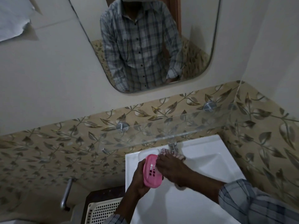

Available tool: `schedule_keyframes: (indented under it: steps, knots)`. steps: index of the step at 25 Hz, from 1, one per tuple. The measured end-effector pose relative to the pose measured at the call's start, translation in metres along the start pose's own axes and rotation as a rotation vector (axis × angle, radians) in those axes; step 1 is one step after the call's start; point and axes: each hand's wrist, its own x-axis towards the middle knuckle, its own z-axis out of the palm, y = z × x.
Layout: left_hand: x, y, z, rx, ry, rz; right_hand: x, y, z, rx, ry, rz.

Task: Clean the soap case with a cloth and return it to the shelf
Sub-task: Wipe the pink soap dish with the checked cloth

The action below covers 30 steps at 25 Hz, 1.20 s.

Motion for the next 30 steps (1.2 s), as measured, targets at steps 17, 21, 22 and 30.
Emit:
schedule_keyframes:
  steps: [17, 21, 22, 30]
  knots:
    - [0.010, -0.012, 0.014, -0.004, -0.022, 0.069, 0.000, -0.027, -0.001, 0.094, -0.211, 0.124]
    - [0.011, -0.018, 0.006, -0.080, 0.000, 0.189, 0.010, 0.001, -0.030, 0.959, -0.440, 0.674]
    - [0.010, -0.014, 0.003, -0.103, -0.026, 0.197, 0.008, 0.015, -0.038, 1.155, -0.359, 0.801]
    - [-0.001, 0.003, -0.006, -0.230, -0.146, 0.207, -0.026, 0.037, -0.043, 0.919, -0.028, 1.018]
